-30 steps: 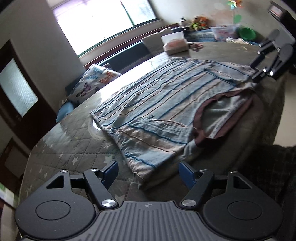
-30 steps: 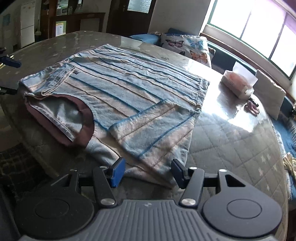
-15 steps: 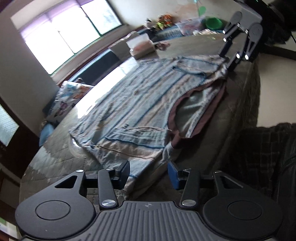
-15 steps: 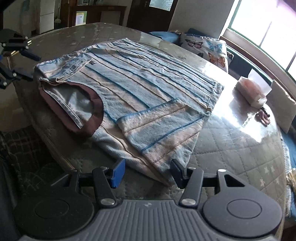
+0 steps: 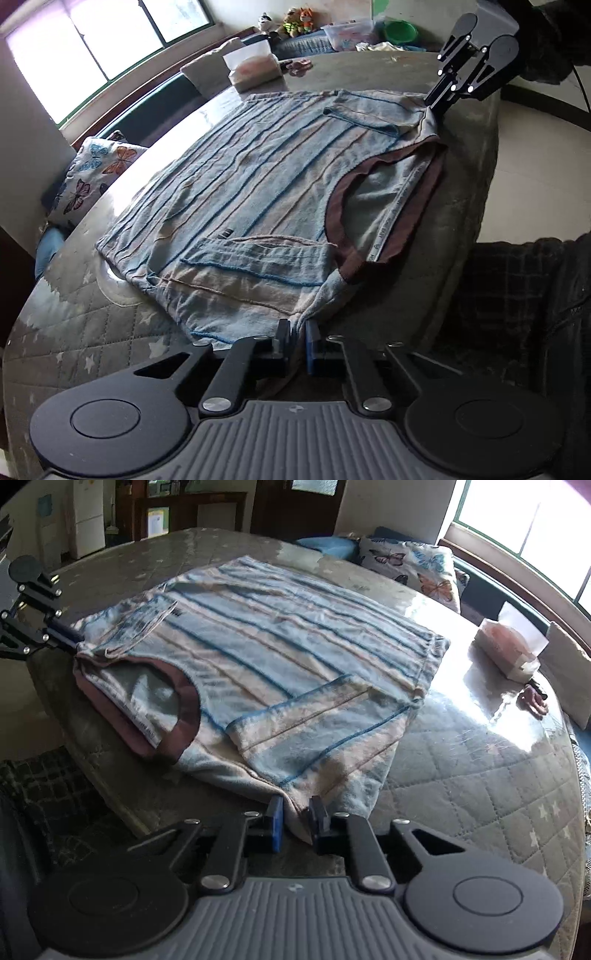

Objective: Fold clothes

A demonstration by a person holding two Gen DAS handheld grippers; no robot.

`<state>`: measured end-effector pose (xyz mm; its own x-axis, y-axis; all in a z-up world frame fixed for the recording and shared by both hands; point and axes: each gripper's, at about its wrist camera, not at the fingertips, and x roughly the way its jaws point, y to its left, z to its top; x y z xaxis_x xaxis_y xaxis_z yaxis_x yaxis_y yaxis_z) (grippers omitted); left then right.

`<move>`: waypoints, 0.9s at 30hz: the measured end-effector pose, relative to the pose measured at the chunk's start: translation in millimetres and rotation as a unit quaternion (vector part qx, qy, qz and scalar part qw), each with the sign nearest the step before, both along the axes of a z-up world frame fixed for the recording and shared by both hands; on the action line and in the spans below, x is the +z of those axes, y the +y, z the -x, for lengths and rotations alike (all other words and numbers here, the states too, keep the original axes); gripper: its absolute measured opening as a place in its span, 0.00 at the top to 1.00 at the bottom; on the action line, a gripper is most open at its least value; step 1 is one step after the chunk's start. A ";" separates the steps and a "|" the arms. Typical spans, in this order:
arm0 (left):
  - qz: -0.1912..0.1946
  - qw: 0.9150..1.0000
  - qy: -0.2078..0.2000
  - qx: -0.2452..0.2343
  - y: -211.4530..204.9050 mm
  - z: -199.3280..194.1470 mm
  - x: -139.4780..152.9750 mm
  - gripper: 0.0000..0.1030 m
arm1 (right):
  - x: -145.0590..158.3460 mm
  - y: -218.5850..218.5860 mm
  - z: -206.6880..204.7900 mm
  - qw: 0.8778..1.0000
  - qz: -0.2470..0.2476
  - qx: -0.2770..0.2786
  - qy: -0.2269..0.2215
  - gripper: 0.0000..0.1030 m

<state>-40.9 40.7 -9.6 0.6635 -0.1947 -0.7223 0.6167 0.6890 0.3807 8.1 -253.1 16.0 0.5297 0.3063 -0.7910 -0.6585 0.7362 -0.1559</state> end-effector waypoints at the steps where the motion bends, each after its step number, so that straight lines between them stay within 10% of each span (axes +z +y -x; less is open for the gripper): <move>1: 0.001 1.000 0.001 0.002 0.2 -0.7 0.1 0.91 | 0.7 -0.1 -0.6 1.000 -0.001 -0.001 -0.004 0.87; 7: 0.007 1.000 0.007 0.014 1.0 -4.1 -0.2 0.88 | -6.8 1.5 2.0 1.000 0.013 0.011 -0.022 0.77; 27: 0.043 0.990 -0.107 0.079 13.1 47.3 41.4 0.96 | 33.6 0.5 52.8 0.996 -0.038 -0.017 -0.084 0.96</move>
